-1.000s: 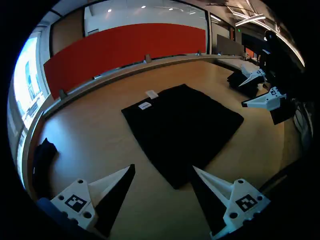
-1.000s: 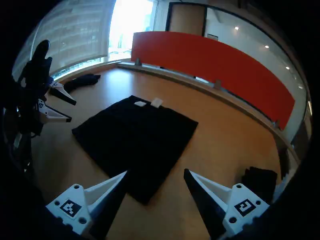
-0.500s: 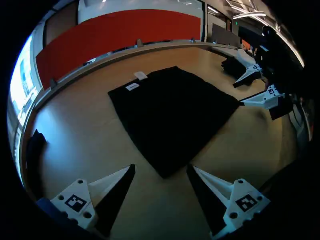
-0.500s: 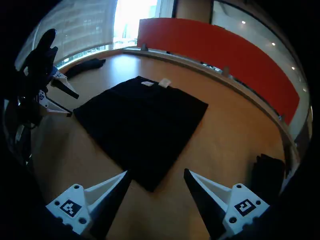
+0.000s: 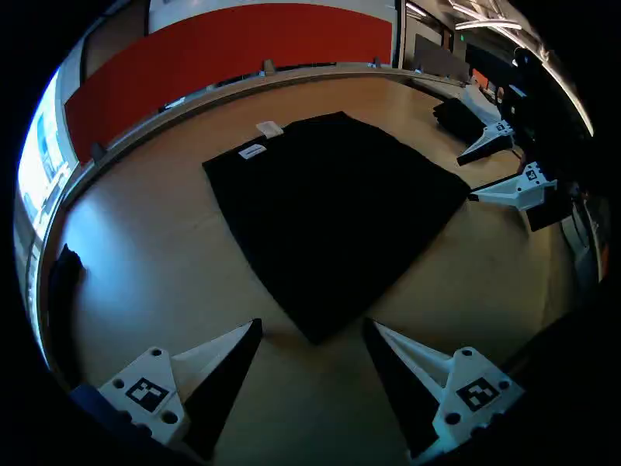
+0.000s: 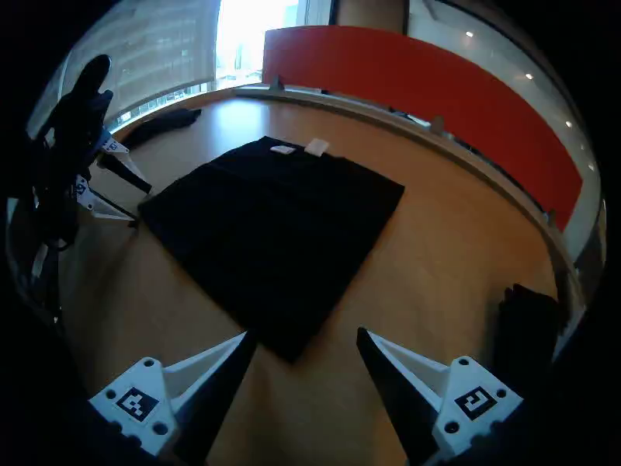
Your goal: Fold towel
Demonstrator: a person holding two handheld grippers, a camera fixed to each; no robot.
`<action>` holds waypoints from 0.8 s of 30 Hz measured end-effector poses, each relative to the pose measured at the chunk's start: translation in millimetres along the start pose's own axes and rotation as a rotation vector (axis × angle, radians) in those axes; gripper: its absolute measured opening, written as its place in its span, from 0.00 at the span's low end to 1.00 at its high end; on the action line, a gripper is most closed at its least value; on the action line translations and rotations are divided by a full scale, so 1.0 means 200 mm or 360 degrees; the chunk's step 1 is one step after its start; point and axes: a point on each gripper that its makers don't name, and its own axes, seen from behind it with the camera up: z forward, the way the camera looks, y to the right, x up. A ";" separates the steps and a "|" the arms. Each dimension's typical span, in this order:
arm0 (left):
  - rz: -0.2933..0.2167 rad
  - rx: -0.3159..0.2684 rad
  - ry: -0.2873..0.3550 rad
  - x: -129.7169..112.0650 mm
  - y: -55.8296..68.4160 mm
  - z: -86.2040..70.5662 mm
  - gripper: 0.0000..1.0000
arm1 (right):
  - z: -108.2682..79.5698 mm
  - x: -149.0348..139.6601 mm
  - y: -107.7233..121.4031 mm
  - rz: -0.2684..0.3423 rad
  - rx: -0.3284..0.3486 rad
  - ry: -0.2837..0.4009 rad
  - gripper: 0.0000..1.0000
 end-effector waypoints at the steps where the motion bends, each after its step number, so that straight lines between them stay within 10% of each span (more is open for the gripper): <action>1: -0.0005 -0.0002 -0.0004 0.00 0.00 0.00 0.95 | 0.00 0.00 0.00 -0.0002 0.0001 -0.0002 1.00; 15: -0.0020 -0.0008 -0.0028 0.00 0.00 0.00 0.95 | 0.02 -0.02 -0.02 -0.0004 0.0032 -0.0017 0.97; 24: -0.0038 0.0002 -0.0055 0.01 -0.01 0.00 0.63 | 0.02 -0.03 -0.05 0.0018 0.0075 -0.0024 0.79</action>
